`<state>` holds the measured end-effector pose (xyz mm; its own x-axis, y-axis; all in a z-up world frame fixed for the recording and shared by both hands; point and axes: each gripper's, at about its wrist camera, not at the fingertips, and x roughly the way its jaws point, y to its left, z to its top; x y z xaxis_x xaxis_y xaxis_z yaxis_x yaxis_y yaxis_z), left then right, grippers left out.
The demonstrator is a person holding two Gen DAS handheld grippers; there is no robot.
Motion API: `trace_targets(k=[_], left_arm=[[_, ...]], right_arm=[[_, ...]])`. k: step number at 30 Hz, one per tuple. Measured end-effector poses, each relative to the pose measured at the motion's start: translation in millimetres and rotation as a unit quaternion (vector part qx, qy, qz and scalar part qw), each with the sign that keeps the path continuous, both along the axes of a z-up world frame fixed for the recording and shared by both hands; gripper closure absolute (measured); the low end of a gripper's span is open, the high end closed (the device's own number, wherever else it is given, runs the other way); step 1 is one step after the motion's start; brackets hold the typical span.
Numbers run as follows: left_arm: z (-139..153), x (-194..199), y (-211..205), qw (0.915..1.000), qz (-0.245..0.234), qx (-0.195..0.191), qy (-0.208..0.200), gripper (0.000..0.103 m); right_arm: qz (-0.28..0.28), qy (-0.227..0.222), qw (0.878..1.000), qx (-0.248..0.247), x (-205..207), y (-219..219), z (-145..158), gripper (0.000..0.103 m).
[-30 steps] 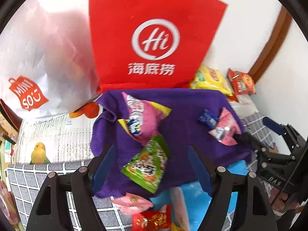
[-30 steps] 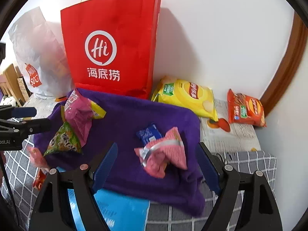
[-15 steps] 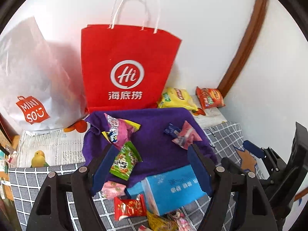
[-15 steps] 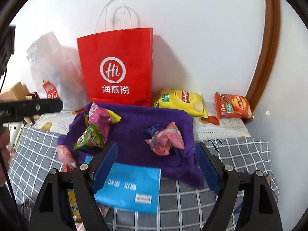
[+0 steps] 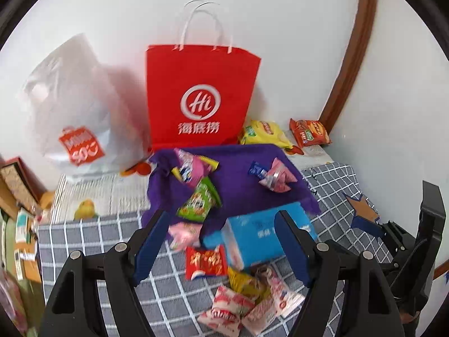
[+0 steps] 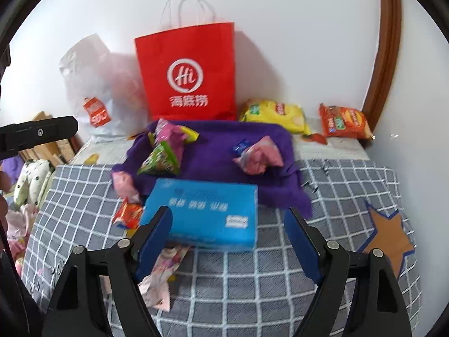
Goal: Organize snacks
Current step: 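Move both tools back toward the remaining snack pile, then grasp the pink Lotso candy bar with the right tool while the left tool grasps the pink peach packet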
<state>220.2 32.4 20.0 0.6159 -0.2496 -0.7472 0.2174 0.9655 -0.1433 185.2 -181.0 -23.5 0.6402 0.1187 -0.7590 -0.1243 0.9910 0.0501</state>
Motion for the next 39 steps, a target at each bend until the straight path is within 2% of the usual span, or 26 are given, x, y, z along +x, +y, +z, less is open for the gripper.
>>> trace_targets(k=[4,8,11,15,16,20,23,28,30,36,38,39], left_arm=[[-15.2,-12.9,15.5,0.9998,0.017,0.003,0.01,0.027],[-28.7,-21.2,34.3,0.9989,0.04,-0.005,0.024,0.027],[-39.5,-24.0,48.0,0.9976,0.057,-0.011,0.039,0.027],[-49.8,-26.4,59.7,0.9962,0.07,-0.017,0.05,0.027],[-52.5,-26.3,61.9,0.9958,0.072,-0.018,0.054,0.027],[-63.3,-25.1,65.6,0.9944,0.076,-0.019,0.07,0.027],[-69.4,-23.4,65.1,0.9939,0.075,-0.024,0.077,0.027],[-78.1,-21.4,59.4,0.9937,0.067,-0.023,0.087,0.027],[-80.9,-20.9,56.8,0.9937,0.064,-0.021,0.09,0.027],[-92.6,-18.3,55.0,0.9928,0.064,-0.015,0.1,0.027],[-99.5,-16.7,54.8,0.992,0.067,-0.012,0.107,0.027],[-103.7,-15.7,53.8,0.9916,0.067,-0.011,0.11,0.027]], right_arm=[[0.001,-0.001,1.0,0.0,-16.4,5.8,-10.2,0.023],[0.02,0.014,0.999,0.03,-27.3,13.6,-24.1,0.023],[0.035,0.026,0.999,0.032,-27.0,26.2,-33.2,0.039],[0.059,0.049,0.996,0.035,-16.9,46.0,-47.7,0.045],[0.062,0.055,0.996,0.034,-14.1,49.2,-52.2,0.049],[0.072,0.102,0.992,0.018,-3.0,57.6,-78.4,0.059],[0.078,0.122,0.989,0.01,-4.8,54.7,-94.3,0.082],[0.064,0.144,0.988,0.004,-10.1,36.0,-112.2,0.083],[0.058,0.144,0.988,0.014,-9.2,28.0,-112.7,0.08],[0.077,0.127,0.989,0.007,-2.0,36.9,-114.8,0.068],[0.084,0.123,0.989,0.007,3.0,42.5,-121.7,0.069],[0.084,0.112,0.99,0.007,4.1,42.6,-122.0,0.072]])
